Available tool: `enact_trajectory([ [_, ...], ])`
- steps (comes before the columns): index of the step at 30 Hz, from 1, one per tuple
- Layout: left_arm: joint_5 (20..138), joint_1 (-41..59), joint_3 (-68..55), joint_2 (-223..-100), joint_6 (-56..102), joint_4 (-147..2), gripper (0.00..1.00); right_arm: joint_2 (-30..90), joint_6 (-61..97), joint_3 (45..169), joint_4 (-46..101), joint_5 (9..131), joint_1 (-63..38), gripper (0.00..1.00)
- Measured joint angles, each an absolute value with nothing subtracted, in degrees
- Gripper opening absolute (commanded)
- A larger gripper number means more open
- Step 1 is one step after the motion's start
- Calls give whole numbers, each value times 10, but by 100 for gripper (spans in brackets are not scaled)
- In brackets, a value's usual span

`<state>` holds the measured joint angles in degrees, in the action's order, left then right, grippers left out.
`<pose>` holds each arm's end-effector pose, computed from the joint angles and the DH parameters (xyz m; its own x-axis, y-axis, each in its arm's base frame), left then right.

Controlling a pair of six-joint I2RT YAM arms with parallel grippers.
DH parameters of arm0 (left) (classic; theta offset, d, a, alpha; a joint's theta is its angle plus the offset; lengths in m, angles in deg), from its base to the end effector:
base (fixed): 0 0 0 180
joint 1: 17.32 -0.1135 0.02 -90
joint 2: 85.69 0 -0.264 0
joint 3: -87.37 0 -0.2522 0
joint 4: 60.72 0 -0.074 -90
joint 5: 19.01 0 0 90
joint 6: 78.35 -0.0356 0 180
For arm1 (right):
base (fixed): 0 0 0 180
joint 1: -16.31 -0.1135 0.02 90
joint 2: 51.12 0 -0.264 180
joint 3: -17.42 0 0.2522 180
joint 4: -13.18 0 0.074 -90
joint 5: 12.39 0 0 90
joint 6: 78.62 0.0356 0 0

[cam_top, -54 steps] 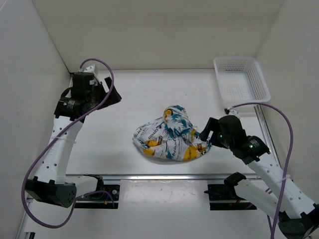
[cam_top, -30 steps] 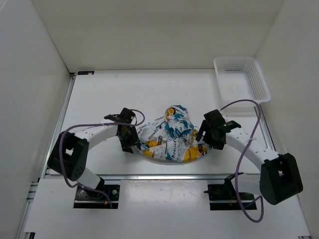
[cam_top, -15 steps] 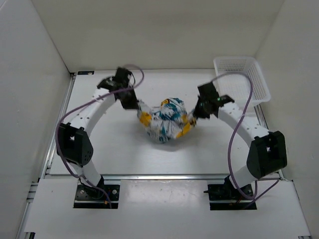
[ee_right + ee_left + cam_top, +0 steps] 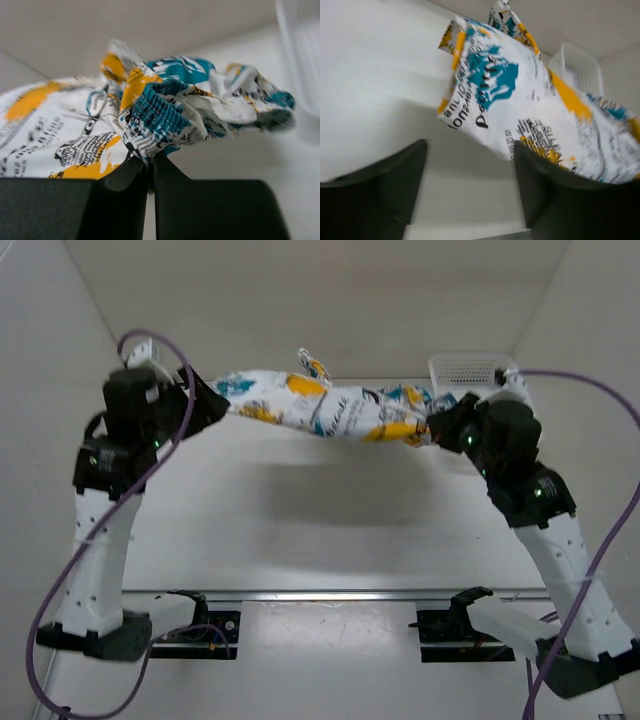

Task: Fold and stack the shorts
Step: Flatten the shorts out

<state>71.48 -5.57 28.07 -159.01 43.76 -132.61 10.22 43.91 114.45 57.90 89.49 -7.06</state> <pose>0.2102 -0.0440 0.5065 -0.4563 -0.4480 -0.7688 -0.0370 0.8728 -0.4867 0.1917 0.0749 0.4752 -0.2298 0.4739 -0.8500 -0.0924 0.8588 0.5038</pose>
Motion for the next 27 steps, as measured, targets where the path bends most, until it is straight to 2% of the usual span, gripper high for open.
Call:
enact_trajectory([
  [1,715,-56,205,-1548,443,-1313,100,68,445,1090,580,898,-73,28],
  [2,715,-57,122,-1505,452,-1295,100,38,454,1027,579,901,-75,36],
  [3,717,-59,47,-1473,461,-1295,100,11,464,959,577,903,-80,58],
  [4,719,-62,-18,-1455,470,-1298,100,-10,476,897,585,899,-88,64],
  [5,723,-64,-73,-1452,478,-1299,90,-22,489,837,595,897,-97,69],
  [8,734,-67,-180,-1493,502,-1297,70,-38,530,718,655,896,-111,69],
  [9,736,-67,-201,-1512,508,-1297,59,-49,545,698,681,899,-112,64],
  [11,736,-67,-218,-1537,518,-1297,56,-87,576,684,725,914,-112,58],
  [12,736,-67,-218,-1546,520,-1294,56,-107,589,684,734,923,-112,51],
  [15,736,-65,-201,-1580,525,-1280,75,-148,625,689,745,942,-110,42],
  [16,736,-63,-189,-1601,526,-1272,84,-151,635,691,747,944,-109,42],
  [17,736,-60,-175,-1628,525,-1266,87,-150,646,691,748,944,-108,42],
  [18,736,-54,-151,-1665,525,-1262,89,-143,659,691,749,941,-108,42],
  [20,741,-43,-102,-1744,522,-1248,93,-130,680,687,746,925,-108,48],
  [23,749,-31,-21,-1861,513,-1228,96,-119,711,663,726,893,-107,65],
  [27,764,-24,78,-1987,501,-1212,96,-124,742,631,718,859,-104,70],
])
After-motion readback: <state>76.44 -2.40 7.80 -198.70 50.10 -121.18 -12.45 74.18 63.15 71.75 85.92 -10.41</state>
